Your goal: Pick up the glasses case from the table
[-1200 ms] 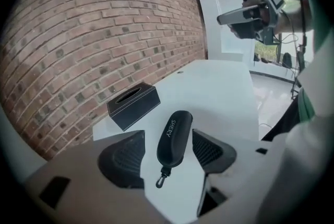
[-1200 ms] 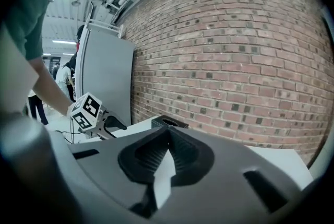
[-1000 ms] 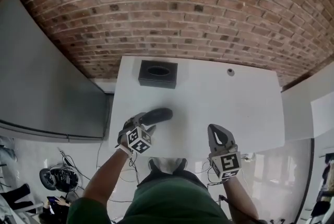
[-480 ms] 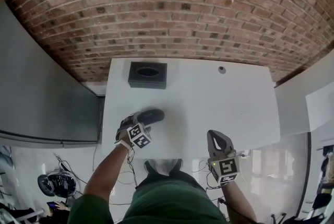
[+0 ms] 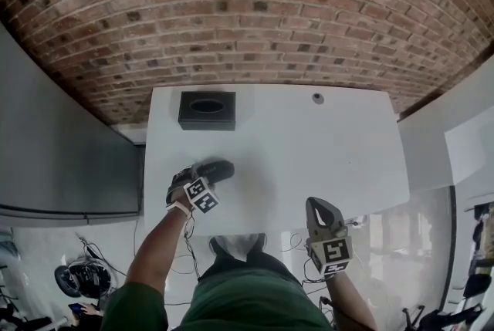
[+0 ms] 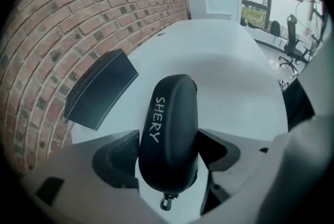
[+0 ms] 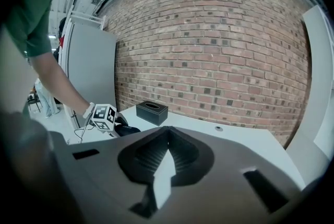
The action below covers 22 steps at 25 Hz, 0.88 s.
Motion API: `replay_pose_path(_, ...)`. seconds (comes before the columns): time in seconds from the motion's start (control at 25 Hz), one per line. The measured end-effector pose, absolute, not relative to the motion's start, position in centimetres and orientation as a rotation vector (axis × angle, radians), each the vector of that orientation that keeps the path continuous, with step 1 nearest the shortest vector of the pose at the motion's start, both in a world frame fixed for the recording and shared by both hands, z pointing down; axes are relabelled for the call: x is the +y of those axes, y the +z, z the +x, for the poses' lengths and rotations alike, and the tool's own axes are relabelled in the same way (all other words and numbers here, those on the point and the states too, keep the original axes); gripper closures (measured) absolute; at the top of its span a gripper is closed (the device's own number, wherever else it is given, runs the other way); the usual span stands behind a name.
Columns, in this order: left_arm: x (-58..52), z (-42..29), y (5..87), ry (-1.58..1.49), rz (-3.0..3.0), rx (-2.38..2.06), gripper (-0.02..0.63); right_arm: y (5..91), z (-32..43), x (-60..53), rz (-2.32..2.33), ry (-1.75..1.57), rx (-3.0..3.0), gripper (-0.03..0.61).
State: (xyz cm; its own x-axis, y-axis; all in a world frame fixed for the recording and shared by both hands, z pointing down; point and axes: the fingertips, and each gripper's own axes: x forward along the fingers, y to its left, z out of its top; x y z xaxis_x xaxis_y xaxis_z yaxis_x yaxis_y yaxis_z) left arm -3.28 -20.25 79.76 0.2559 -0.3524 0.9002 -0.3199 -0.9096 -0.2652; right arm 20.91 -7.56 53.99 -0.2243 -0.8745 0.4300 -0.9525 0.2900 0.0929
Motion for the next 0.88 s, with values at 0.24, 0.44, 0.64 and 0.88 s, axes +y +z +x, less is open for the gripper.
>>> replay_pose_path(0.24,-19.6,-3.2,79.1,-1.736,-2.552,0.684,0.284,54.1,20.1,-7.7,1.626,0.275,-2.181,0.577)
replay_pose_path(0.44,-18.8,-2.9,77.6,-1.658,-2.677,0.761,0.29,54.1,18.6,-8.7,1.587,0.27,-2.223,0.577)
replay_pose_path(0.64,-18.6,-2.7,74.4,-1.477,-2.872,0.961,0.291,54.1,16.8,-9.9,1.537,0.257,-2.276,0.577)
replay_pose_path(0.88,-17.8,-3.1,69.5,-1.227,-2.993,1.109,0.29,53.7,14.7,-11.0,1.478,0.242,-2.337,0.577)
